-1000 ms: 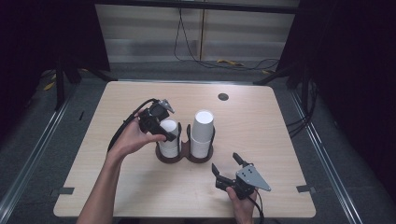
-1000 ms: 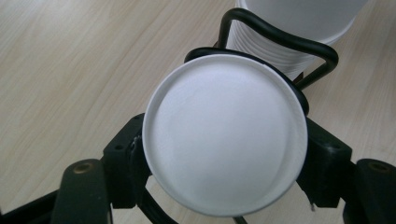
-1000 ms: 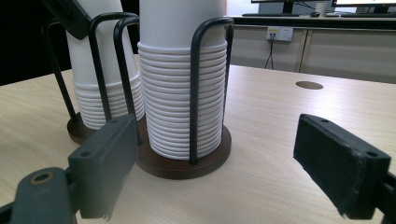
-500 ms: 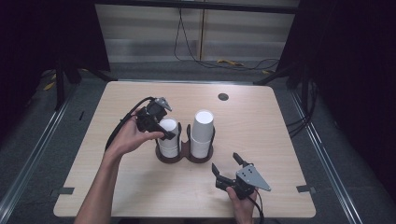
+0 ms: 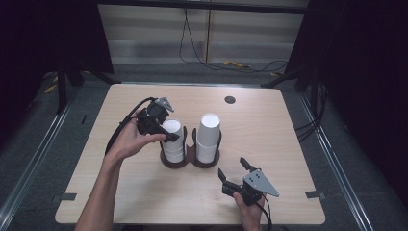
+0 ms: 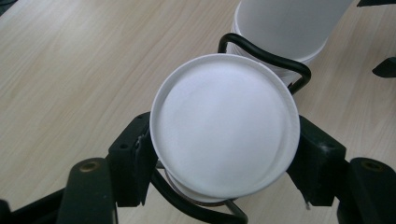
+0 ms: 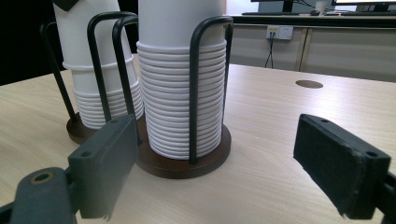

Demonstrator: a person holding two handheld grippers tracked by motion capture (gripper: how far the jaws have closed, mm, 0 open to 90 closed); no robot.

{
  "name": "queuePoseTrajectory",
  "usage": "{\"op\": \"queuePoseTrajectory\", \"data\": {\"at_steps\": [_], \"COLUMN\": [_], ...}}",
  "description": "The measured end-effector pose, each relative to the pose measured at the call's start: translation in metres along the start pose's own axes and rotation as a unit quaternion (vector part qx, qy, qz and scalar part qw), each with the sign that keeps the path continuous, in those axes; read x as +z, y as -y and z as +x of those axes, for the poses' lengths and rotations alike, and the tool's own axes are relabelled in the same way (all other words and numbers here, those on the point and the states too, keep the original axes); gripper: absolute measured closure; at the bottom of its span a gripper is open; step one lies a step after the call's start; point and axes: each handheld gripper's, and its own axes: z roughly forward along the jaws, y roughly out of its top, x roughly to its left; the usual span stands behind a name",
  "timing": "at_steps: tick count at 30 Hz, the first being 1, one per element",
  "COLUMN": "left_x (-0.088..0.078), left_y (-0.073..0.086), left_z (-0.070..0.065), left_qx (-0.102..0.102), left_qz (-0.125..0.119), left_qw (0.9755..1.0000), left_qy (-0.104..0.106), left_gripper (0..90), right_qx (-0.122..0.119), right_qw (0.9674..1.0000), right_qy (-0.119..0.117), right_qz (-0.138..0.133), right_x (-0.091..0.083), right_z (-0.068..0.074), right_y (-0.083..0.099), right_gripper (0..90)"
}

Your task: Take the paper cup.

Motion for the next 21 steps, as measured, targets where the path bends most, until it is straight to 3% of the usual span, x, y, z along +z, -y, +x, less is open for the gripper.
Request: {"op": "queuePoseTrajectory", "data": {"at_steps": [11,21], "left_x": [-0.012,-0.025], "left_y": [-0.001,-0.007], "left_z": [-0.003,-0.008], "left_qx": [-0.009,0.002], "left_qz": [-0.022,-0.036], "left_qw": [0.9997,0.9993], "left_qy": [-0.006,-0.01], "left_gripper": [32.3,32.3], "right_qx": [0.0,-0.001], "right_qw": [1.0,1.0], "right_qy": [-0.001,-0.001], "right_qz": [0.001,-0.001], "right_x": [0.0,0.0], "right_z": [0.0,0.0], "right_y": [0.0,0.0], "right_gripper": [13.4,13.4]}}
